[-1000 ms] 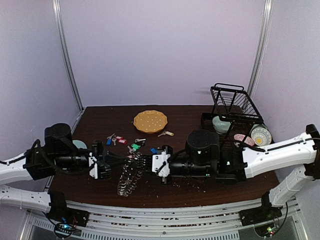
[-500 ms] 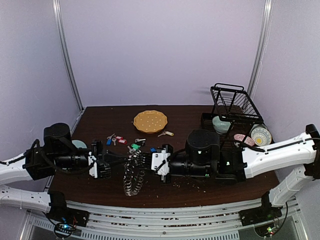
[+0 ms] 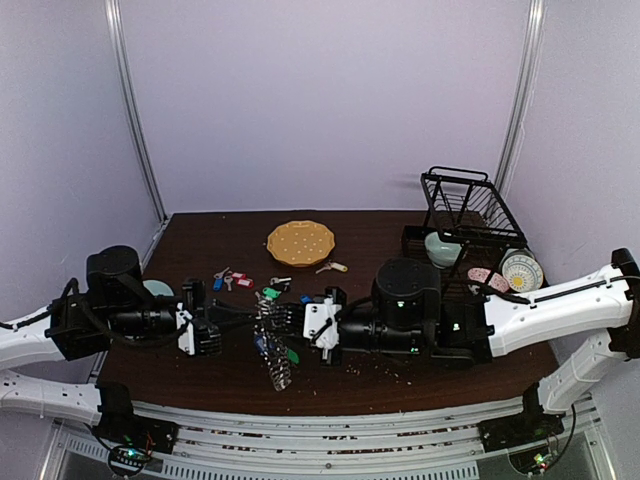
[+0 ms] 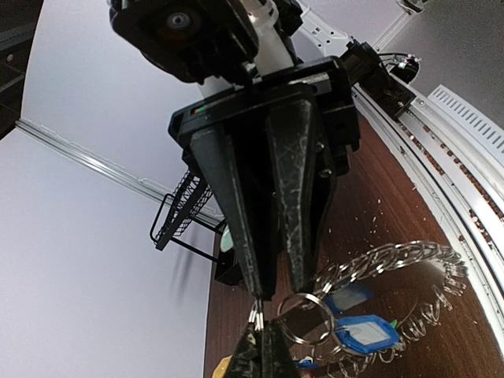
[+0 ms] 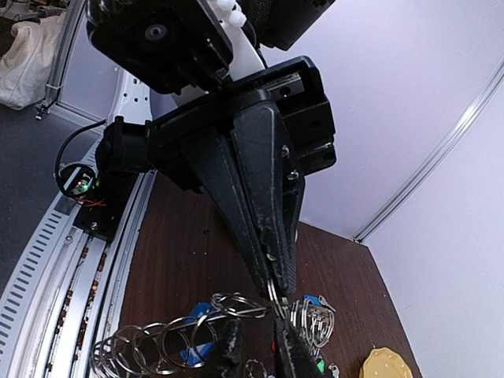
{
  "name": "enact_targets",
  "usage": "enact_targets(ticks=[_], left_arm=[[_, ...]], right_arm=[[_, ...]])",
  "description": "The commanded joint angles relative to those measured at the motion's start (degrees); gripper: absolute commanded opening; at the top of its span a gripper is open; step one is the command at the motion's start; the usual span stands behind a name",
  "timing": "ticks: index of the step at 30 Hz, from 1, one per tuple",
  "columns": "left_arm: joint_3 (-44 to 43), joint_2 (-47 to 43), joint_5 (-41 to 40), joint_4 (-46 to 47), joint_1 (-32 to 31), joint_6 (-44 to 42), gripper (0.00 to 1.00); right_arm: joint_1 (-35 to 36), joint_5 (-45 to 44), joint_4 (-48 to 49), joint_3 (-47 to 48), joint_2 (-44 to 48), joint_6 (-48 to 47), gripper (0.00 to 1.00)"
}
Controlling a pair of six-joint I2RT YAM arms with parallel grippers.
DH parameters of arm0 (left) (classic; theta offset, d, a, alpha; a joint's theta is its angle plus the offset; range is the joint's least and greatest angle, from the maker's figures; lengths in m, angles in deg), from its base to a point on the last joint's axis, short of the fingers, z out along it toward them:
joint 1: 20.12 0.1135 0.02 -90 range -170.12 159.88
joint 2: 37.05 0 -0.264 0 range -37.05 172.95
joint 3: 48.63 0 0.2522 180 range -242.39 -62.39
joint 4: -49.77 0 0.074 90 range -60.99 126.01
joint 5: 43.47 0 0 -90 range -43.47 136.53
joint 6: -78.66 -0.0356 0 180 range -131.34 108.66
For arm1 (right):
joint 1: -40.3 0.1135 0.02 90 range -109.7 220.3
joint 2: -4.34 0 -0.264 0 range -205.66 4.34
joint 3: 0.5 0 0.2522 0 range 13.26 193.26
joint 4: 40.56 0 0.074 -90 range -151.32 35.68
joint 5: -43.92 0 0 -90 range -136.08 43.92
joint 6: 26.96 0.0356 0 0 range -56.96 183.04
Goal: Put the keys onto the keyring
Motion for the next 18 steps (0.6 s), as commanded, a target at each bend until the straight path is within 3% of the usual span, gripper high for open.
enact_targets(ticks=[1, 7, 18], left_arm=[[-0.02, -0.92, -0.19, 5.20, -0.10, 0.73, 0.00], [0.53, -1.67, -4.76, 7.64, -0.11, 1.52, 0.00], [0.52, -1.27, -3.39, 7.41, -0.11, 1.61, 0.00]], right_arm=[[-0.03, -0.93, 0.93, -0.47, 2.41, 0.31, 0.16], [-0.06, -3.45, -0.80, -0.69, 2.61, 0.09, 0.16], [-0.02, -2.68, 0.47, 1.35, 2.06, -0.96, 0.15]])
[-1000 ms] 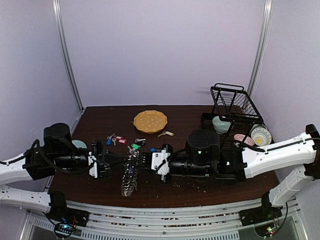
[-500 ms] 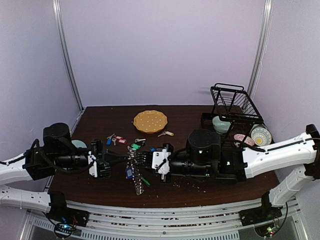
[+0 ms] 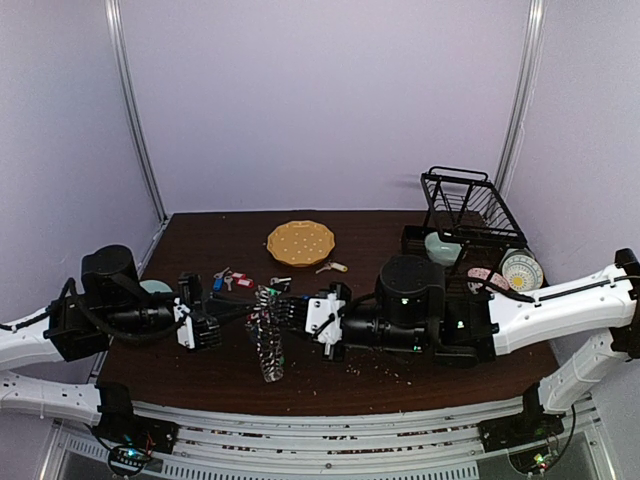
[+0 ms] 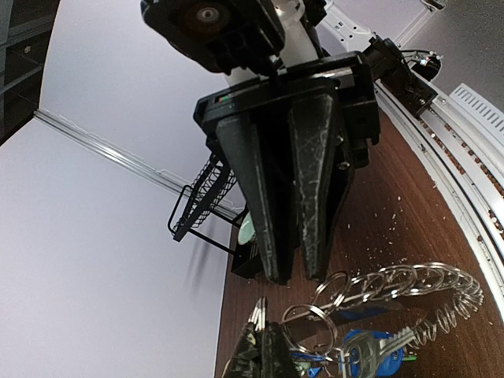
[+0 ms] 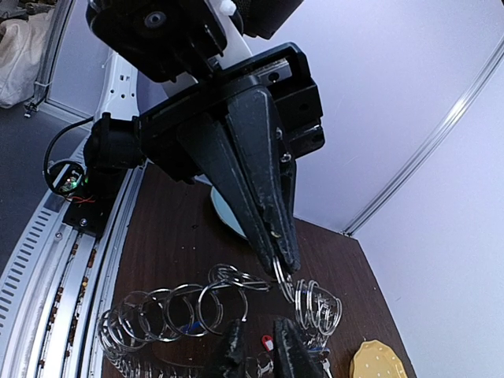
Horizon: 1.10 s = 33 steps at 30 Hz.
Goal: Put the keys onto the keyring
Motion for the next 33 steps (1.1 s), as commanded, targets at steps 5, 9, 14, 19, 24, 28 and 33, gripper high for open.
enact_targets(ticks=[5, 9, 14, 19, 24, 28, 33], left_arm=[[0.17, -0.43, 0.32, 5.22, -0.11, 1.08, 0.00], [0.25, -0.62, 0.13, 5.22, -0.17, 1.00, 0.00], [0.21, -0.71, 0.17, 5.22, -0.13, 1.02, 0.00], [0.09, -0.48, 0.59, 5.23, -0.11, 1.24, 0.00], [0.08, -0.40, 0.91, 5.22, -0.16, 1.34, 0.00], [0.16, -0.71, 0.75, 5.22, -0.11, 1.28, 0.00], [0.12, -0.59, 1.37, 5.22, -0.18, 1.43, 0.00]], right_arm=[[-0.07, -0.67, 1.82, 2.49, -0.40, -1.35, 0.16], [-0.14, -2.49, 1.59, 3.03, -0.73, -1.18, 0.20], [-0.27, -2.55, 1.40, 2.92, -0.31, -1.72, 0.20], [-0.29, -0.39, 0.18, 4.33, -1.87, -2.75, 0.20], [-0.31, -0.18, 0.10, 5.71, -3.27, -2.92, 0.17], [-0.31, -1.25, -0.32, 5.86, -3.75, -3.51, 0.15], [-0.32, -1.75, -1.90, 6.60, -4.38, -4.19, 0.01]])
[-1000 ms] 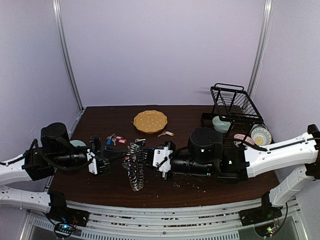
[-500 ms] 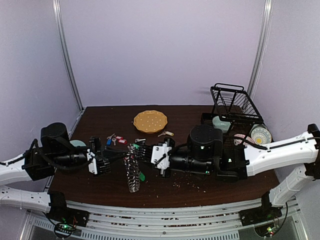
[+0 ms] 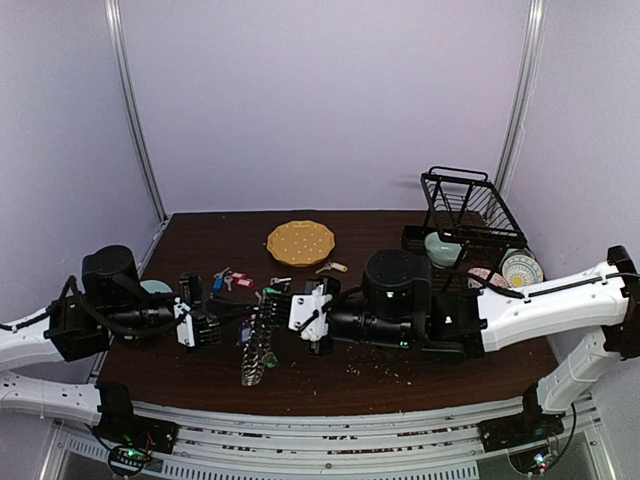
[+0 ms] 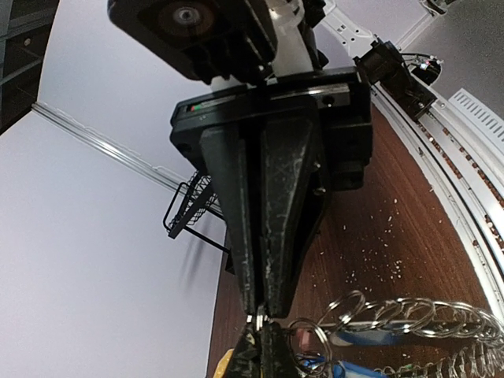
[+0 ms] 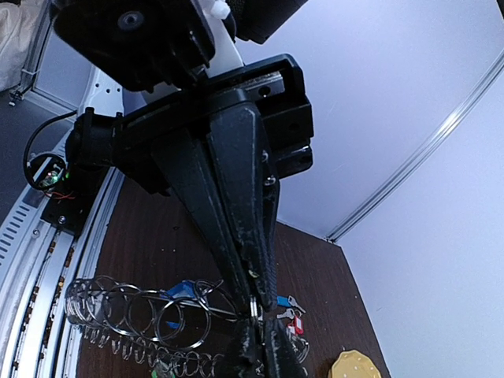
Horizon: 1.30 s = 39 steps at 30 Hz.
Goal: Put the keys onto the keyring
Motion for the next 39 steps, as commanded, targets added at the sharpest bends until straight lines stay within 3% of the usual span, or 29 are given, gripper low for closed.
enact_targets(ticks=[1, 6, 7, 8, 9, 13, 23, 30, 39], left_arm=[[0.05, -0.68, 1.10, 5.29, -0.12, 0.68, 0.00], [0.30, -0.65, 1.67, 6.12, -0.12, 1.64, 0.03], [0.38, -0.64, 1.78, 6.58, -0.11, 2.38, 0.20], [0.48, -0.83, 1.80, 7.06, -0.11, 2.88, 0.31], [0.49, -1.20, 1.68, 7.39, -0.11, 3.27, 0.33], [1.33, -2.38, 1.03, 8.71, 0.02, 3.30, 0.32], [1.46, 0.02, 6.97, 10.35, 0.00, 4.74, 0.31], [2.75, -1.28, 9.47, 17.17, -0.02, 10.43, 0.19], [2.38, -0.95, 9.37, 21.05, 0.04, 17.28, 0.17]], right_arm=[[-0.24, -1.22, -1.65, 2.25, -0.96, -0.69, 0.00], [-1.12, -0.45, 2.50, 0.42, 0.29, 3.54, 0.00], [-1.93, 1.66, 4.47, -0.38, 0.76, 5.48, 0.00], [-2.86, 3.98, 6.55, -1.38, 1.52, 7.94, 0.00], [-3.76, 6.71, 9.78, -2.61, 2.42, 10.30, 0.00], [-6.70, 18.13, 26.77, -10.58, 6.11, 18.38, 0.00], [-7.49, 27.23, 50.31, -15.20, 3.34, 26.29, 0.00], [-7.53, 24.44, 47.40, -11.77, 0.09, 24.53, 0.00], [-6.16, 16.78, 53.78, -11.19, -4.79, 27.04, 0.00]])
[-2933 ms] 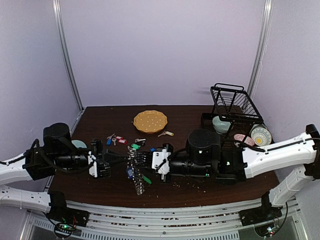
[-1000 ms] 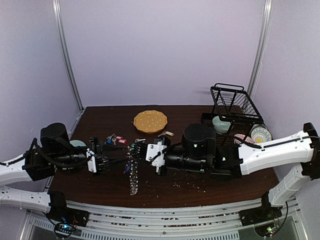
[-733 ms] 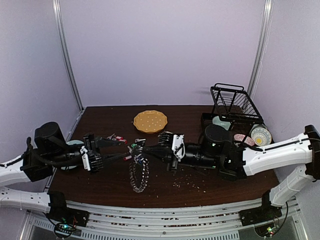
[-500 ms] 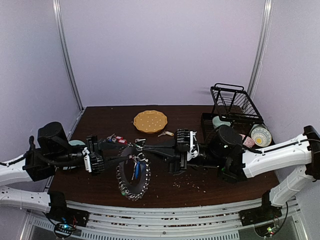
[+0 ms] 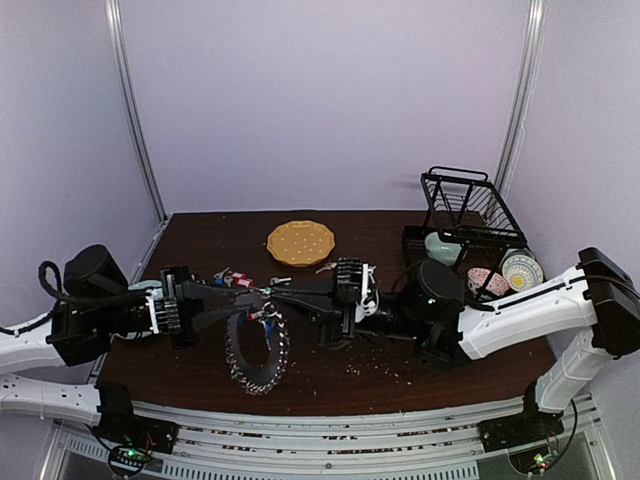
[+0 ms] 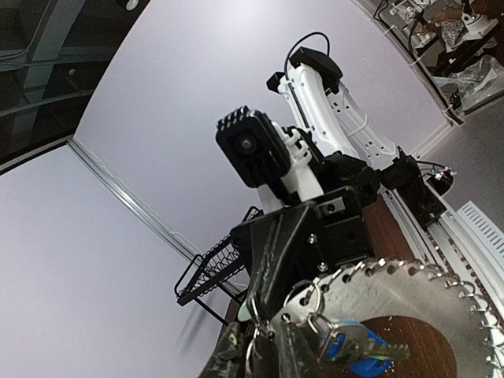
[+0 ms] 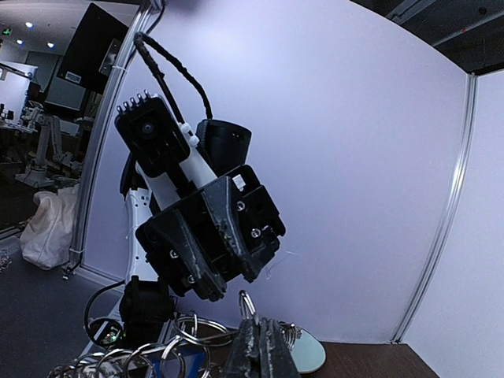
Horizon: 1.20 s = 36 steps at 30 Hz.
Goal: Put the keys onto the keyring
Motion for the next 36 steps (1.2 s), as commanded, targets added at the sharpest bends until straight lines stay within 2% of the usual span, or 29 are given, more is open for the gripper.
enact_targets(ticks=[1, 10, 15, 18, 20, 25, 31, 36], left_arm=[[-0.43, 0.61, 0.43, 5.04, 0.06, 4.91, 0.17], [-1.44, 4.01, -3.41, 5.02, 0.06, 7.00, 0.23], [-1.53, 4.18, -3.05, 5.13, 0.06, 7.68, 0.21], [-1.51, 4.20, -2.53, 5.26, 0.06, 7.97, 0.14], [-1.56, 3.89, -2.30, 5.05, 0.19, 7.89, 0.13], [0.10, 0.86, -2.54, 5.01, 2.34, 6.91, 0.19], [-1.50, 3.50, 1.25, 5.19, 6.21, 10.15, 0.18], [-2.35, 4.80, 6.15, 2.16, 6.52, 9.74, 0.32]], right_arm=[[0.55, -5.05, 9.34, 1.56, -1.24, 2.93, 0.00], [1.00, -4.53, 7.99, 1.68, -1.24, 2.18, 0.00], [1.37, -3.61, 5.14, 1.79, -0.85, 0.53, 0.00], [1.46, -3.22, 3.86, 2.21, -0.91, -0.10, 0.00], [1.48, -3.30, 3.59, 2.30, -0.92, -0.52, 0.00], [1.48, -4.05, 2.11, 2.13, 0.00, -1.76, 0.00], [1.46, -6.14, -0.76, 2.79, 0.58, -3.93, 0.00], [1.48, -8.40, -1.27, 2.88, 1.10, -5.12, 0.00]])
